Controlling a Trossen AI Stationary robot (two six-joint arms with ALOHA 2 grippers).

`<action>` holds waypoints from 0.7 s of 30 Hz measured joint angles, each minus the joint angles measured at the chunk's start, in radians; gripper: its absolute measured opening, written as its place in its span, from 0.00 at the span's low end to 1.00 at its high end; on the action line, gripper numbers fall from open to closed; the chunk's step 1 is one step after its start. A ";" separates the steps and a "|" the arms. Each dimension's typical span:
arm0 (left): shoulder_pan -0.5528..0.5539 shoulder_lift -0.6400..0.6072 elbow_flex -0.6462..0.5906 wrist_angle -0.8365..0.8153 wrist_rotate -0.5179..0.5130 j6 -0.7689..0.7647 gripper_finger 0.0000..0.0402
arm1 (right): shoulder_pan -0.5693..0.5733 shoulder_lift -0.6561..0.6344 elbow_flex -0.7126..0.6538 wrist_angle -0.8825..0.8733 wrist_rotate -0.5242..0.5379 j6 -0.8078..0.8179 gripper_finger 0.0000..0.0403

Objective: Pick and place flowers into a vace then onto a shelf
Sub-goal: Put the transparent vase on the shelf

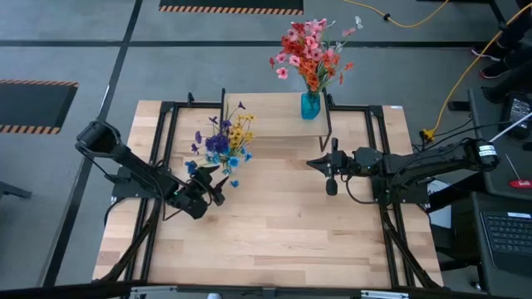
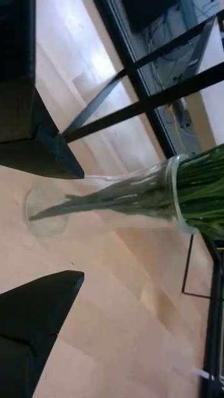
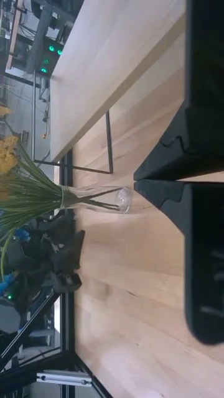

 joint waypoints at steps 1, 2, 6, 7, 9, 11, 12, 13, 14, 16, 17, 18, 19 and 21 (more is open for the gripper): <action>0.000 0.004 0.000 0.012 0.000 0.000 0.61 | 0.000 0.000 0.000 0.000 0.000 0.000 0.01; 0.000 0.007 0.000 0.016 -0.001 0.003 0.61 | 0.000 0.000 0.000 0.000 0.000 0.000 0.01; 0.012 0.013 0.000 0.023 -0.022 0.008 0.61 | 0.000 0.000 0.000 0.000 0.000 0.000 0.02; 0.019 0.014 0.000 0.026 -0.022 0.009 0.61 | 0.000 0.000 0.000 0.000 0.000 0.000 0.02; 0.038 0.014 0.000 0.033 -0.022 0.010 0.61 | 0.000 0.000 0.000 0.000 0.000 0.000 0.03; 0.057 0.014 0.000 0.042 -0.021 0.029 0.61 | 0.000 0.000 0.000 0.000 0.000 0.000 0.03; 0.065 0.014 0.000 0.053 -0.018 0.048 0.61 | 0.000 0.000 0.000 0.000 0.000 0.000 0.03; 0.072 0.014 0.000 0.071 -0.009 0.071 0.61 | 0.000 0.000 0.000 0.000 0.000 0.000 0.03; 0.078 0.014 0.000 0.094 0.006 0.095 0.61 | 0.000 0.000 0.000 0.000 0.000 0.000 0.03; 0.090 0.014 0.000 0.132 0.047 0.148 0.61 | 0.000 0.000 0.000 0.000 0.000 0.000 0.02; 0.095 0.014 0.000 0.152 0.061 0.174 0.61 | -0.001 0.000 0.000 0.000 0.000 -0.001 0.02; 0.101 0.014 0.000 0.167 0.063 0.196 0.61 | -0.001 0.000 0.000 -0.001 0.000 -0.001 0.01; 0.107 0.014 0.000 0.172 0.061 0.212 0.61 | 0.000 0.000 0.000 -0.001 0.000 -0.003 0.01; 0.119 0.014 0.000 0.172 0.049 0.225 0.61 | 0.000 0.000 0.000 -0.001 0.000 -0.002 0.02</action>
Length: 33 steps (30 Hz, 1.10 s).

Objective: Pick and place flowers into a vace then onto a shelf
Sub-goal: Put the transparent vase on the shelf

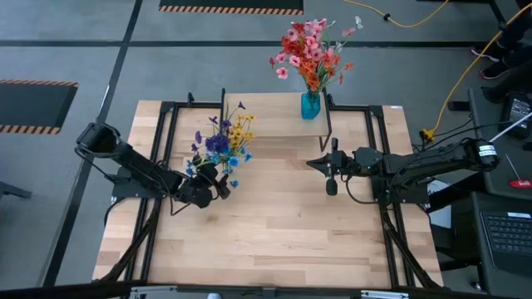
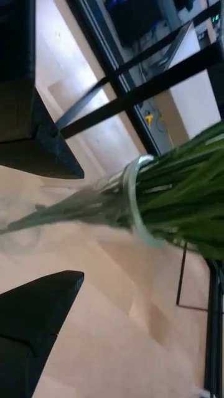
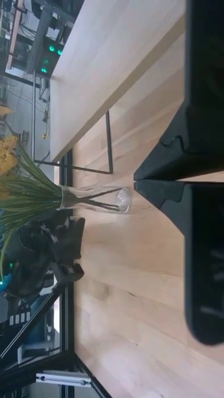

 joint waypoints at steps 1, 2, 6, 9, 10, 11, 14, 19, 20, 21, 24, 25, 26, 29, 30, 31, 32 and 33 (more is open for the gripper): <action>0.006 0.000 0.000 0.000 -0.003 0.003 0.61 | 0.000 0.000 0.000 0.000 0.000 0.001 0.02; 0.011 0.000 0.000 0.000 -0.002 0.003 0.61 | 0.000 0.000 0.000 0.000 0.000 0.001 0.03; 0.028 0.000 0.000 0.001 0.010 0.002 0.61 | 0.000 0.000 0.000 -0.001 0.000 0.001 0.04; 0.042 0.001 0.000 0.022 0.010 0.018 0.61 | 0.000 0.000 0.000 -0.001 0.000 0.001 0.04; 0.047 0.001 0.000 0.032 0.011 0.025 0.61 | 0.000 0.000 0.000 -0.001 0.000 0.001 0.04; 0.052 0.002 0.000 0.037 0.014 0.032 0.61 | 0.000 0.000 0.000 -0.001 0.000 0.001 0.04; 0.070 0.019 0.000 0.065 0.034 0.055 0.61 | 0.000 0.000 0.000 -0.001 0.000 0.002 0.04; 0.097 0.096 0.000 0.198 0.051 0.138 0.61 | 0.000 0.000 0.000 -0.001 0.000 0.002 0.04; 0.101 0.111 0.000 0.226 0.044 0.159 0.61 | 0.000 0.000 0.000 -0.001 0.000 0.002 0.04; 0.103 0.123 0.000 0.249 0.038 0.174 0.61 | 0.000 0.000 0.000 -0.001 0.000 0.002 0.04; 0.102 0.149 0.000 0.288 0.000 0.196 0.61 | 0.000 0.000 0.000 -0.001 0.000 0.002 0.04; 0.102 0.152 0.000 0.292 -0.014 0.197 0.60 | 0.000 0.000 0.000 -0.002 0.000 0.002 0.04; 0.102 0.152 0.000 0.296 -0.020 0.197 0.60 | 0.000 0.000 0.000 -0.002 0.000 0.002 0.04; 0.103 0.152 0.000 0.307 -0.022 0.206 0.60 | 0.000 0.000 0.000 -0.003 0.000 0.002 0.04; 0.103 0.152 0.000 0.313 -0.023 0.211 0.60 | 0.000 0.000 0.000 -0.003 0.000 0.002 0.04; 0.106 0.152 0.000 0.315 -0.021 0.213 0.60 | 0.000 0.000 0.000 -0.002 0.000 0.001 0.04; 0.112 0.152 0.000 0.315 -0.016 0.212 0.60 | 0.000 0.000 0.000 -0.003 0.000 0.001 0.04; 0.120 0.152 0.000 0.315 -0.009 0.212 0.60 | 0.000 0.000 0.000 -0.003 0.000 0.002 0.04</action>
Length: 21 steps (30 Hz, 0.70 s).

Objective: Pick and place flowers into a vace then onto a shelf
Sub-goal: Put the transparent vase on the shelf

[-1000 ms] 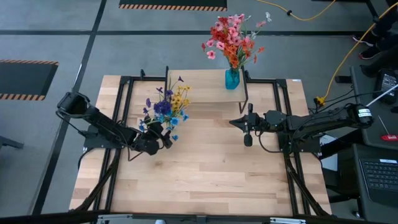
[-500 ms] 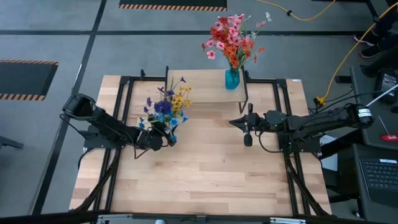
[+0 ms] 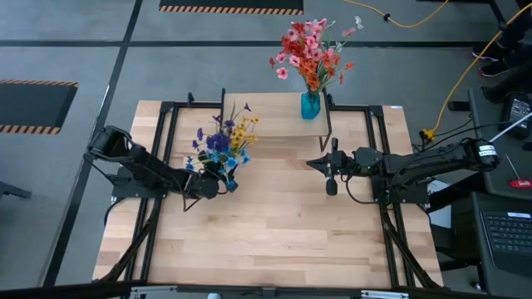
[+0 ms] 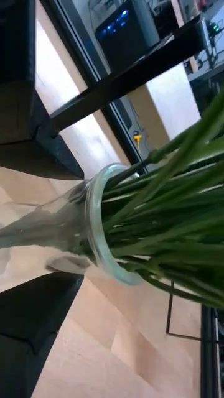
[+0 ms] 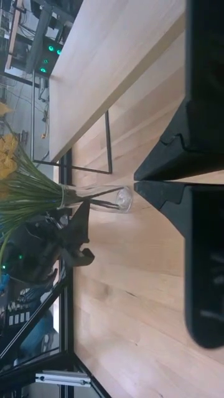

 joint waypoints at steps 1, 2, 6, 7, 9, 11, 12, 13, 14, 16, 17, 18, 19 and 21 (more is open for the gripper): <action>0.008 0.000 0.000 0.000 0.013 -0.001 0.60 | 0.000 0.000 0.000 0.000 0.000 0.000 0.04; 0.017 0.000 0.000 0.000 0.026 -0.006 0.60 | 0.000 0.000 0.000 0.000 0.000 0.000 0.04; 0.043 0.000 0.000 0.021 0.047 0.013 0.60 | 0.000 0.000 0.000 0.000 0.000 0.000 0.04; 0.046 0.000 0.000 0.030 0.047 0.025 0.60 | 0.000 0.000 0.000 0.000 0.000 0.000 0.04; 0.048 0.000 0.000 0.052 0.054 0.044 0.60 | 0.000 0.000 0.000 0.000 0.000 0.000 0.04; 0.048 0.000 0.000 0.074 0.063 0.065 0.60 | 0.000 0.000 0.000 0.000 0.000 -0.002 0.04; 0.048 0.000 0.000 0.081 0.064 0.074 0.60 | 0.000 0.000 0.000 0.000 0.000 -0.003 0.04; 0.049 0.000 0.000 0.082 0.064 0.077 0.59 | 0.000 0.000 0.000 0.000 0.000 -0.003 0.04; 0.052 0.000 0.000 0.082 0.066 0.078 0.59 | 0.000 0.000 0.000 0.000 0.000 -0.003 0.04; 0.062 0.000 0.000 0.082 0.088 0.078 0.57 | 0.000 0.000 0.000 0.000 0.000 -0.003 0.04; 0.070 0.000 0.000 0.082 0.107 0.078 0.55 | 0.000 0.000 0.000 0.000 0.000 -0.003 0.04; 0.080 0.000 0.000 0.087 0.128 0.079 0.52 | 0.000 0.000 0.000 0.000 0.000 -0.003 0.04; 0.091 0.001 0.000 0.100 0.149 0.081 0.49 | 0.000 0.000 0.000 0.000 0.000 -0.003 0.04; 0.107 0.007 0.000 0.135 0.185 0.113 0.43 | 0.000 0.000 0.000 0.001 0.000 -0.003 0.04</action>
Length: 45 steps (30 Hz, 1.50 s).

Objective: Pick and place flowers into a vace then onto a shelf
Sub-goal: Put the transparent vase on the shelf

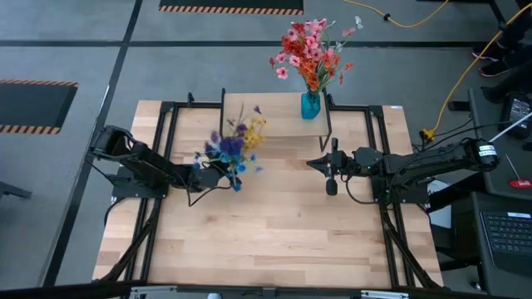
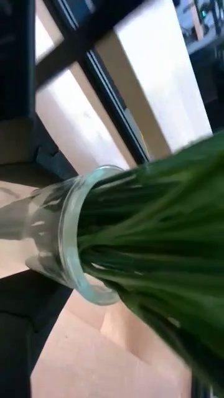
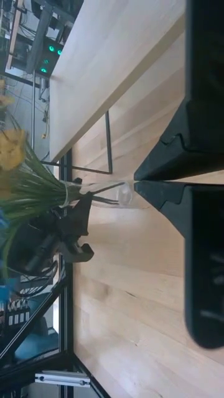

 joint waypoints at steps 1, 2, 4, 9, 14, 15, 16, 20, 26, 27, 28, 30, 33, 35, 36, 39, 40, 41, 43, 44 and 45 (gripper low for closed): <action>0.006 0.003 0.000 0.019 0.018 0.024 0.42 | 0.000 0.000 0.000 0.000 0.000 0.000 0.04; 0.009 0.009 0.000 0.043 0.031 0.050 0.42 | 0.000 0.000 0.000 0.000 0.000 0.000 0.04; 0.011 0.011 0.000 0.079 0.047 0.096 0.42 | 0.000 0.000 0.000 0.000 0.000 0.000 0.04; -0.004 -0.001 0.000 0.102 0.072 0.136 0.42 | 0.000 0.000 0.000 0.000 0.000 0.000 0.04; -0.018 -0.079 0.000 0.102 0.140 0.167 0.42 | 0.000 0.000 0.000 0.000 0.000 0.000 0.04; -0.017 -0.102 0.000 0.100 0.183 0.167 0.42 | 0.000 0.000 0.000 0.000 0.000 0.000 0.04; -0.017 -0.128 0.000 0.093 0.221 0.168 0.42 | 0.000 0.000 0.000 0.000 0.000 0.000 0.04; -0.016 -0.237 0.000 0.010 0.304 0.175 0.42 | 0.000 0.000 0.000 -0.002 0.000 0.001 0.04; 0.013 -0.406 0.068 -0.274 0.342 0.175 0.42 | 0.000 0.000 0.000 -0.005 0.000 0.001 0.04; 0.025 -0.431 0.079 -0.303 0.369 0.182 0.42 | 0.000 0.000 0.000 -0.005 0.000 0.001 0.04; 0.040 -0.453 0.089 -0.330 0.400 0.187 0.42 | 0.000 0.000 0.000 -0.005 0.000 0.001 0.04; 0.079 -0.492 0.113 -0.379 0.472 0.207 0.42 | 0.000 0.000 0.000 -0.005 0.000 0.001 0.04; 0.147 -0.526 0.148 -0.434 0.553 0.247 0.42 | 0.000 0.000 0.000 -0.005 0.000 0.001 0.04; 0.200 -0.537 0.171 -0.465 0.591 0.287 0.42 | 0.000 0.000 0.000 -0.004 0.000 0.003 0.04; 0.229 -0.539 0.186 -0.478 0.615 0.306 0.42 | 0.000 0.000 0.000 -0.004 0.000 0.003 0.04; 0.316 -0.539 0.235 -0.498 0.710 0.341 0.42 | 0.000 0.000 0.000 -0.004 0.000 0.003 0.04; 0.346 -0.539 0.251 -0.508 0.749 0.350 0.42 | 0.000 0.000 0.000 -0.004 0.000 0.003 0.04; 0.377 -0.538 0.268 -0.517 0.781 0.357 0.42 | 0.000 0.000 0.000 -0.004 0.000 0.003 0.04; 0.433 -0.531 0.298 -0.518 0.827 0.357 0.42 | 0.000 0.000 0.000 -0.004 0.000 -0.003 0.04; 0.459 -0.526 0.311 -0.520 0.847 0.354 0.42 | 0.000 0.000 0.000 -0.004 0.000 -0.018 0.04; 0.486 -0.520 0.327 -0.529 0.861 0.354 0.42 | 0.000 0.000 0.000 -0.003 0.000 -0.024 0.04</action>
